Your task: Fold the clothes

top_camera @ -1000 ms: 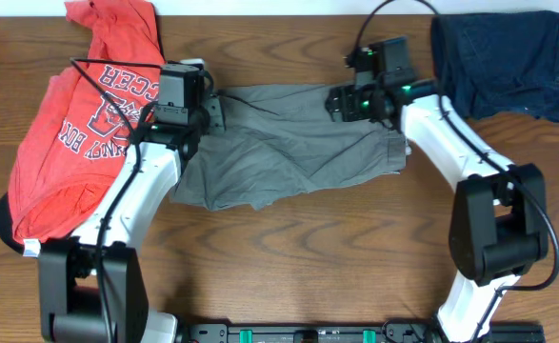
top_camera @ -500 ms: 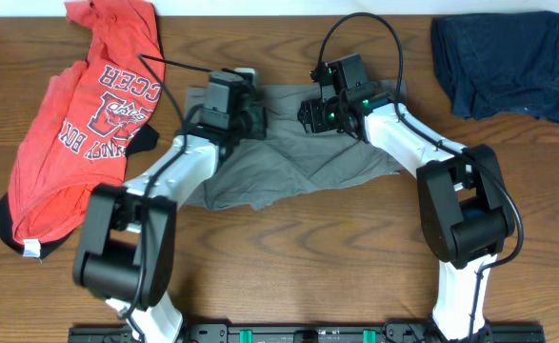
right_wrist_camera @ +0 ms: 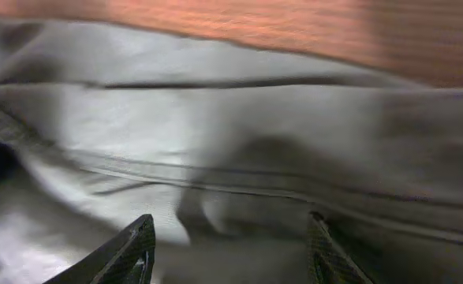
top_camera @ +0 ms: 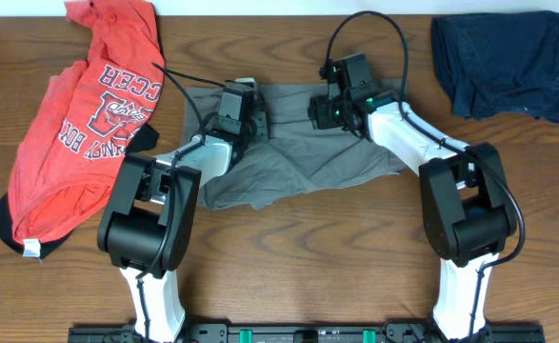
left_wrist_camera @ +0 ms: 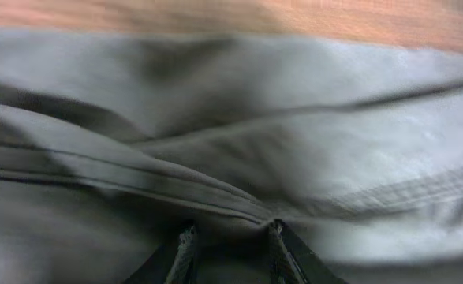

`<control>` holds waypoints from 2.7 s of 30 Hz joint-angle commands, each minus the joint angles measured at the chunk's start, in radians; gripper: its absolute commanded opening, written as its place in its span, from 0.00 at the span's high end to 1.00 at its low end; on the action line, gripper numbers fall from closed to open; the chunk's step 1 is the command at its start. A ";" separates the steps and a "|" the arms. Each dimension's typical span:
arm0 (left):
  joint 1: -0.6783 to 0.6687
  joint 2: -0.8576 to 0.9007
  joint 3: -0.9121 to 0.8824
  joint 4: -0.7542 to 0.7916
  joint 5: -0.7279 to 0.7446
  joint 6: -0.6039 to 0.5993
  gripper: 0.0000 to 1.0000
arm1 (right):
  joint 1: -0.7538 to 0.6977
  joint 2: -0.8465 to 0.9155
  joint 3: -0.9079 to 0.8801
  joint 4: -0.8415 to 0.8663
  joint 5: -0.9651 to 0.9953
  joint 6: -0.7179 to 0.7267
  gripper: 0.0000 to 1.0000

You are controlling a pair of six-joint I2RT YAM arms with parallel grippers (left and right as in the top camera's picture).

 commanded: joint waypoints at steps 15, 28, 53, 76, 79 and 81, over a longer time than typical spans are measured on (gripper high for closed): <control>0.067 0.002 -0.001 0.026 -0.128 0.025 0.68 | -0.273 -0.016 0.041 -0.080 0.009 -0.062 0.36; 0.067 -0.224 -0.001 -0.192 -0.127 0.061 0.30 | -0.408 -0.165 0.144 -0.556 -0.108 -0.132 0.17; 0.116 -0.382 -0.001 -0.669 -0.128 0.084 0.09 | -0.478 -0.149 -0.126 -0.478 -0.363 -0.139 0.14; 0.116 -0.382 -0.001 -0.669 -0.128 0.084 0.09 | -0.431 -0.149 -0.420 -0.074 -0.376 0.127 0.28; 0.116 -0.382 -0.001 -0.669 -0.128 0.084 0.09 | -0.404 -0.149 -0.439 -0.030 -0.376 0.151 0.30; 0.116 -0.382 -0.001 -0.669 -0.128 0.084 0.09 | -0.378 -0.149 -0.447 -0.010 -0.375 0.162 0.32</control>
